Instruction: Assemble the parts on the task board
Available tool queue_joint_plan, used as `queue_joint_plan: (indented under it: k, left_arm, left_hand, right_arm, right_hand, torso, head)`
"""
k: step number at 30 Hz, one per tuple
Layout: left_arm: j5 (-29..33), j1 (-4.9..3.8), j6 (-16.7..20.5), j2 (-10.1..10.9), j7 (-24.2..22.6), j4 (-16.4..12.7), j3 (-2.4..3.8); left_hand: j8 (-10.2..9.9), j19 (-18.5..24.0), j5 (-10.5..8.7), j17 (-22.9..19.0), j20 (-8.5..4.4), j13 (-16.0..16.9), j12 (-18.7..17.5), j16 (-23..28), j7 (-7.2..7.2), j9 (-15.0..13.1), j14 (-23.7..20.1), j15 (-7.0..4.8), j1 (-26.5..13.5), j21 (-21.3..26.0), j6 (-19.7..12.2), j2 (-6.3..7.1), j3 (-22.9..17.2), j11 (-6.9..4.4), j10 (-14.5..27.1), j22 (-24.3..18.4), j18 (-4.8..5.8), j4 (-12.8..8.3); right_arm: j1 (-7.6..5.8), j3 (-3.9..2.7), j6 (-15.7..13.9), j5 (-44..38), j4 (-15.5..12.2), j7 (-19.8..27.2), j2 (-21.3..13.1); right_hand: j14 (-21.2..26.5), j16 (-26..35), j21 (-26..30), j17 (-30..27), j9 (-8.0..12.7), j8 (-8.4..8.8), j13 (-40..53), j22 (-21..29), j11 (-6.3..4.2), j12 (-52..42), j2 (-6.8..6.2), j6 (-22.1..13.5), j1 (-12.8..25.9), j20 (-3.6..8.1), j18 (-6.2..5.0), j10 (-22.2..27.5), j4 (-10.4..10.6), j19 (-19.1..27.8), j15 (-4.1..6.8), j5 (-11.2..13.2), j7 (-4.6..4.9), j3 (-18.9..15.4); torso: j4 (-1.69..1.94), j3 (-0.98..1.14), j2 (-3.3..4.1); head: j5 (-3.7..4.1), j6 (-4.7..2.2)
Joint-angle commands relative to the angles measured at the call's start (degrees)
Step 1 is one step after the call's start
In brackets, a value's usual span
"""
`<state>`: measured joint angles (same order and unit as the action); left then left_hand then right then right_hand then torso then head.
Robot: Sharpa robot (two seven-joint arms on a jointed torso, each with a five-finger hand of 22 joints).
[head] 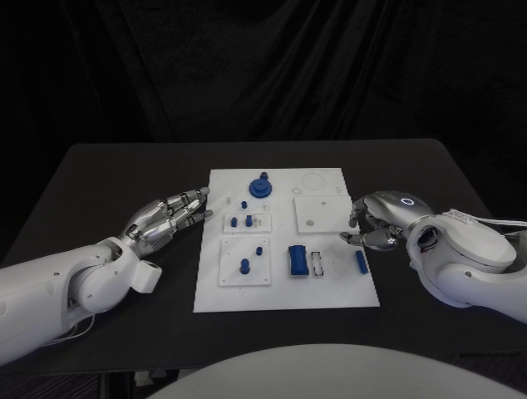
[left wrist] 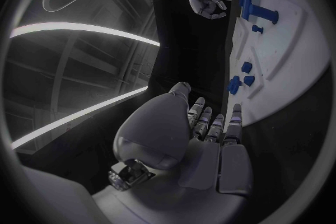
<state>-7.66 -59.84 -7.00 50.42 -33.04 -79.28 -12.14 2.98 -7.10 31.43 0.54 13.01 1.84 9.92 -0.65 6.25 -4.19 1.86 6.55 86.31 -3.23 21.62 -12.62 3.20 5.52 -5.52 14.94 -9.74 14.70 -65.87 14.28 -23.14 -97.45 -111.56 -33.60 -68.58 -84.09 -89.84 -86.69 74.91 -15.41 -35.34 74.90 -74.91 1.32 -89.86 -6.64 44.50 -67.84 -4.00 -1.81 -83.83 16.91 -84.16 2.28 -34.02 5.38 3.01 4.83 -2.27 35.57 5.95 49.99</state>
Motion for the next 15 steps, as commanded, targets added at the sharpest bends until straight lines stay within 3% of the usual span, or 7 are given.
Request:
queue_joint_plan:
  k: [1,4,8,15]
  left_arm:
    - [0.3,0.08,-0.2,-0.1,-0.8,0.0,0.05]
    - [0.3,0.08,-0.2,-0.1,-0.8,0.0,0.05]
    - [0.3,0.08,-0.3,-0.2,-0.8,0.0,0.05]
    - [0.3,0.09,-0.2,-0.1,-0.8,0.0,0.05]
  left_hand:
    - [0.4,-0.4,0.09,0.1,0.19,0.1,0.3,-0.2,0.12,-0.1,0.0,0.24,0.1,-0.3,0.0,0.00,-0.2,0.14,-0.1,0.0,-0.58,0.0]
    - [0.4,-0.4,0.09,0.1,0.19,0.1,0.3,-0.2,0.12,-0.1,0.0,0.24,0.1,-0.3,0.0,0.00,-0.2,0.14,-0.1,0.0,-0.58,0.0]
    - [0.4,-0.4,0.15,0.1,0.19,0.1,0.4,-0.2,0.12,-0.1,0.0,0.23,0.1,-0.3,0.1,0.02,-0.3,0.16,-0.1,0.0,-0.58,0.0]
    - [0.4,-0.4,0.17,0.1,0.19,0.1,0.4,-0.2,0.12,-0.1,0.0,0.23,0.1,-0.3,0.1,0.03,-0.3,0.17,-0.1,0.0,-0.58,0.0]
  right_arm:
    - [0.29,-0.01,4.0,0.5,0.2,-3.9,-0.1]
    - [0.56,0.00,4.8,0.5,0.3,-4.5,-0.2]
    - [1.23,0.00,6.1,0.5,0.4,-5.4,-0.2]
    - [2.83,0.01,7.1,0.5,0.7,-6.0,-0.1]
  right_hand:
    - [-5.9,-0.2,-0.3,15.1,-0.2,-0.29,15.1,-14.1,-0.41,-0.1,-0.14,-0.4,0.7,0.45,1.02,-6.2,-0.1,-4.4,0.45,0.4,-0.16,0.3]
    - [-5.9,-0.2,-0.4,15.1,-0.4,-0.39,15.1,-14.1,-0.41,-0.1,-0.12,-0.3,0.9,0.47,1.04,-6.2,-0.1,-4.5,0.47,0.7,-0.19,0.3]
    - [-5.9,-0.2,-0.6,15.1,-0.7,-0.59,15.1,-14.2,-0.43,-0.1,-0.05,-0.1,1.6,0.49,1.10,-6.2,-0.1,-4.6,0.48,0.7,-0.24,0.3]
    - [-5.9,-0.2,-0.3,15.1,-1.1,-0.72,15.1,-14.0,-0.44,-0.1,0.09,0.2,2.4,0.50,1.00,-6.2,0.0,-4.4,0.50,0.6,-0.28,0.3]
  torso:
    - [-0.22,0.11,0.15]
    - [-0.32,0.16,0.10]
    - [-0.14,0.18,0.12]
    - [-0.24,0.22,0.06]
  head:
    - [0.28,0.01]
    - [0.43,0.01]
    - [0.86,0.01]
    - [0.96,0.01]
